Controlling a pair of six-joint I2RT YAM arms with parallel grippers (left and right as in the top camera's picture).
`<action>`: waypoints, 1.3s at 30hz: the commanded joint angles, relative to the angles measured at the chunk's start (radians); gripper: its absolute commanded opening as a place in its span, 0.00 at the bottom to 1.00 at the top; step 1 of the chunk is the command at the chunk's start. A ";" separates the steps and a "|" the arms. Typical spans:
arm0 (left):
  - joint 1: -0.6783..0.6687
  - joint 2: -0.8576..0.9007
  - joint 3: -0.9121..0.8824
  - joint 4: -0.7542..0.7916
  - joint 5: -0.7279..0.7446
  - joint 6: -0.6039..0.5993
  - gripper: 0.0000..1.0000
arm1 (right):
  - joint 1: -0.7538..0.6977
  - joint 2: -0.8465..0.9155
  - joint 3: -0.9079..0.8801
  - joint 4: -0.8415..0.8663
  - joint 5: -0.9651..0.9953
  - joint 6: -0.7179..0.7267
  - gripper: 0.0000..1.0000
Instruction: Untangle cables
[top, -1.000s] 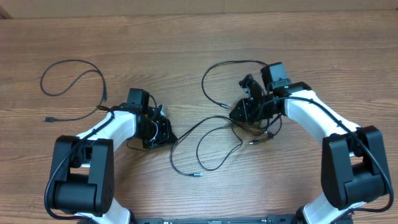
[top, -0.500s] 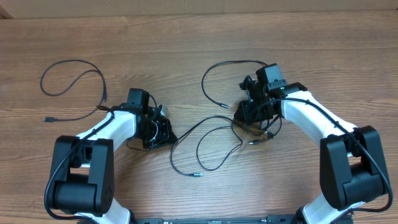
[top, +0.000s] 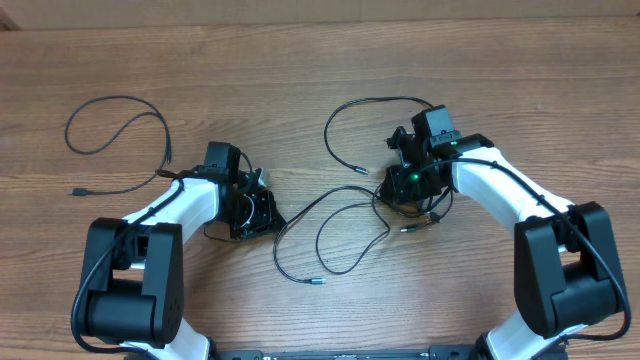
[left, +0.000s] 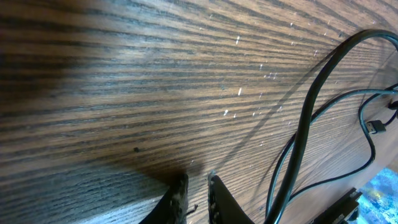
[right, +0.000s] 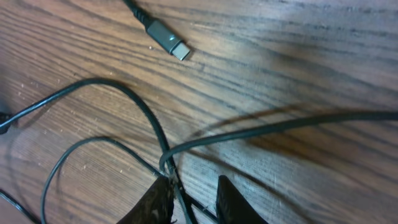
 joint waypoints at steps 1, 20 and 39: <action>-0.002 0.024 -0.028 -0.008 -0.109 -0.003 0.15 | 0.005 -0.020 -0.038 0.034 0.005 0.002 0.22; -0.002 0.023 -0.028 -0.007 -0.109 -0.003 0.15 | 0.005 -0.020 -0.040 0.035 -0.089 0.001 0.18; -0.002 0.024 -0.028 -0.008 -0.109 -0.003 0.15 | 0.045 -0.020 -0.062 0.075 0.016 -0.010 0.21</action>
